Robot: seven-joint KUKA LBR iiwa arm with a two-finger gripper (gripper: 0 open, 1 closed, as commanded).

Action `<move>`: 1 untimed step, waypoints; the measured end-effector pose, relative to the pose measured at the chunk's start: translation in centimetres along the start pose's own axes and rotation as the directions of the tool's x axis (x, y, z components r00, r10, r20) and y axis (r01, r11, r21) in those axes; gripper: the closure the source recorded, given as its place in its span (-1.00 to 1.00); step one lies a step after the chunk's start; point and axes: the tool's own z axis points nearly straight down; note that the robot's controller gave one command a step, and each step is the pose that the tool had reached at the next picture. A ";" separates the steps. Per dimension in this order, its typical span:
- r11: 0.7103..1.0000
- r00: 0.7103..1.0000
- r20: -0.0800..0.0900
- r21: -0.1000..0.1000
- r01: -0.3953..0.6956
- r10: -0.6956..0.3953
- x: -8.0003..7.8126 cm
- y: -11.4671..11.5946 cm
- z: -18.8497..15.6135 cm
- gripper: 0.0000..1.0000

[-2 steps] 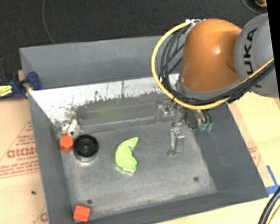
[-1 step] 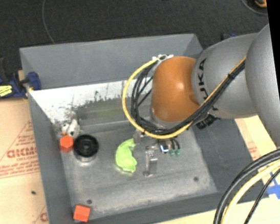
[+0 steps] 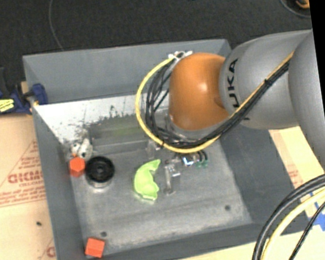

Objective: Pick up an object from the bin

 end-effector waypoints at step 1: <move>0.981 0.981 -0.013 -0.001 -0.192 0.192 -1.2 -0.8 7.2 -1.00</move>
Offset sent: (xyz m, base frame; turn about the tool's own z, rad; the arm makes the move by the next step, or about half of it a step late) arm 0.0317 -0.0082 -0.0767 -0.3402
